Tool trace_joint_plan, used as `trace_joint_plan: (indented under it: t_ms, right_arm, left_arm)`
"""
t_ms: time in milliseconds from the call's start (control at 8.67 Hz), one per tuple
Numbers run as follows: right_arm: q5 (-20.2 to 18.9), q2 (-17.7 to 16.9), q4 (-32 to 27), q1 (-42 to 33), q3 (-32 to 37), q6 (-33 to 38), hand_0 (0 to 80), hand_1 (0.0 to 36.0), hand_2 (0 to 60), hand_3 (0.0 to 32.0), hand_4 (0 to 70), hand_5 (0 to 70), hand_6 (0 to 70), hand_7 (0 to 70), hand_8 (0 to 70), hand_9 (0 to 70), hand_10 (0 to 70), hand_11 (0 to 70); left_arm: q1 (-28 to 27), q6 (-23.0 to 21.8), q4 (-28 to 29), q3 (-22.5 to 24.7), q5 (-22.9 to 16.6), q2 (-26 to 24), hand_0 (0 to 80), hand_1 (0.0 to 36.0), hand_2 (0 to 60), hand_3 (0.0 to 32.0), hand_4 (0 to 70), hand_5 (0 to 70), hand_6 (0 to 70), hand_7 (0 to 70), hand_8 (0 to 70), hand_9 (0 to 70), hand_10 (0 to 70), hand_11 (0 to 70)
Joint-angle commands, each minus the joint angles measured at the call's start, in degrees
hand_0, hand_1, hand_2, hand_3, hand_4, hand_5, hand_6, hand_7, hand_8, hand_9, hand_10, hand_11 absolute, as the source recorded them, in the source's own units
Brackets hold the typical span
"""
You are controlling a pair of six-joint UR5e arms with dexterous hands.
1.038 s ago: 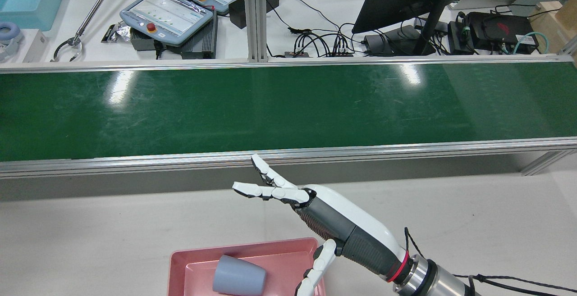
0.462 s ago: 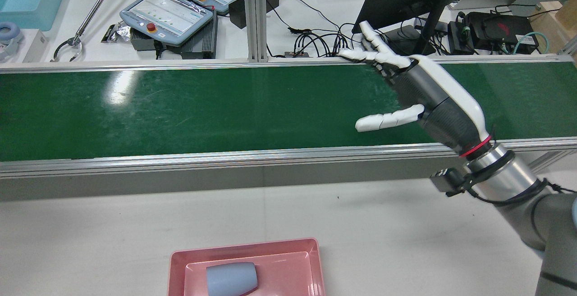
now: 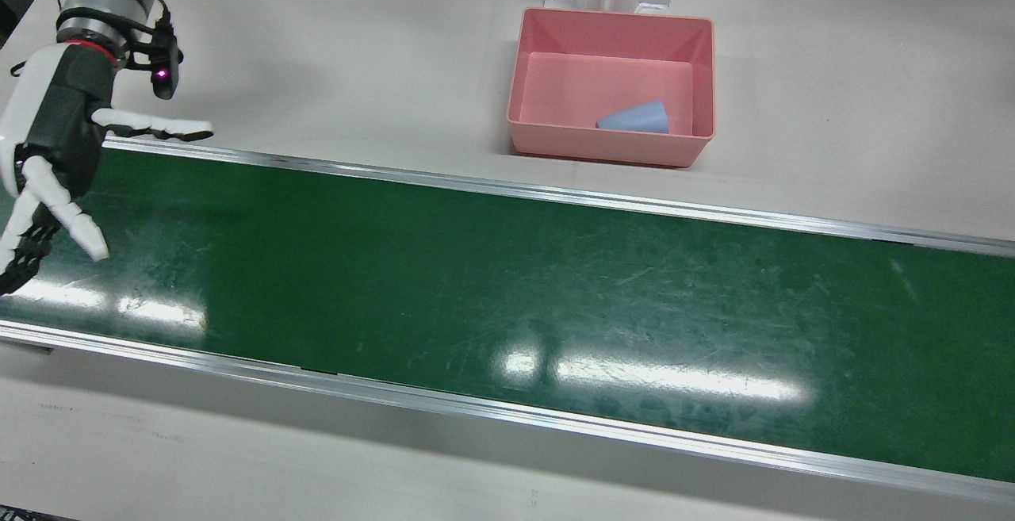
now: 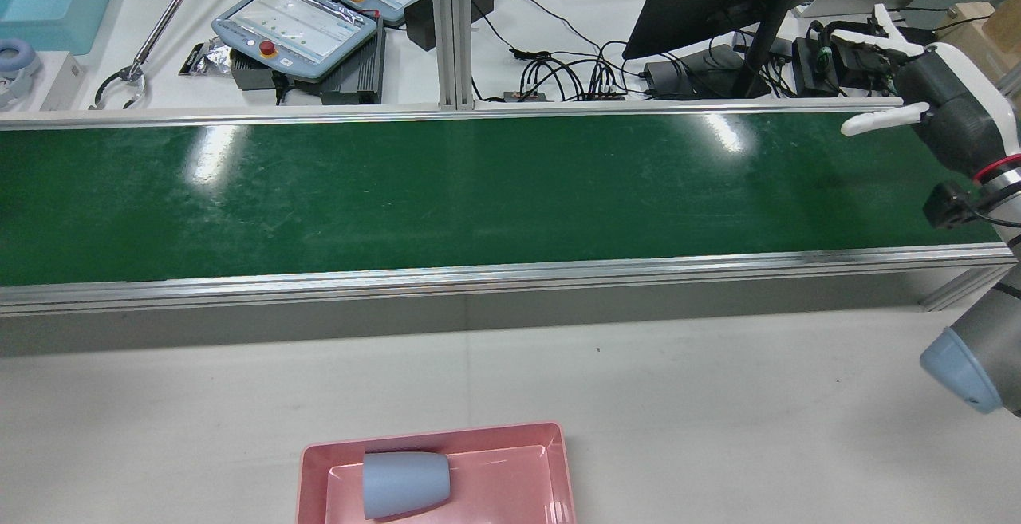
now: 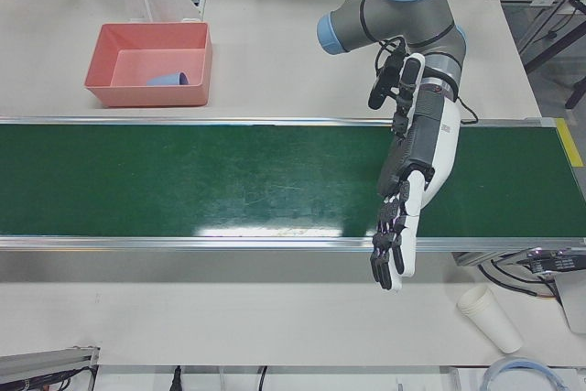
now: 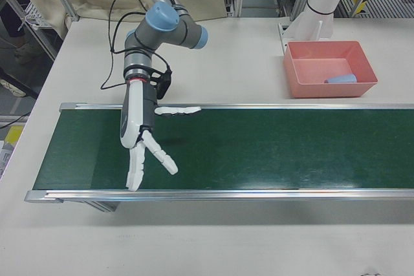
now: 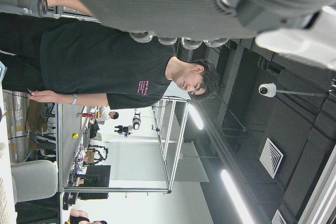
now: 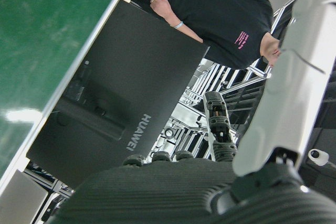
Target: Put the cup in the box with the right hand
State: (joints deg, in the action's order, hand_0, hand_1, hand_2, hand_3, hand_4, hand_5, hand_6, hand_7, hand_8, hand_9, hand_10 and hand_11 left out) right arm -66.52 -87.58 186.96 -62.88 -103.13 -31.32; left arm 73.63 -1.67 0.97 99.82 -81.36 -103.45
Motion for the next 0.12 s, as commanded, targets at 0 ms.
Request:
trace_joint_plan:
  t_ms: [0]
  right_arm:
    - [-1.85, -1.37, -4.23, -1.11, 6.89, 2.94, 49.4, 15.1, 9.6, 0.0, 3.3, 3.8, 0.0, 0.0, 0.0, 0.0, 0.0, 0.0]
  left_arm:
    - [0.02, 0.0, 0.0, 0.02, 0.06, 0.0, 0.0, 0.0, 0.0, 0.0, 0.0, 0.0, 0.0, 0.0, 0.0, 0.0, 0.0, 0.0]
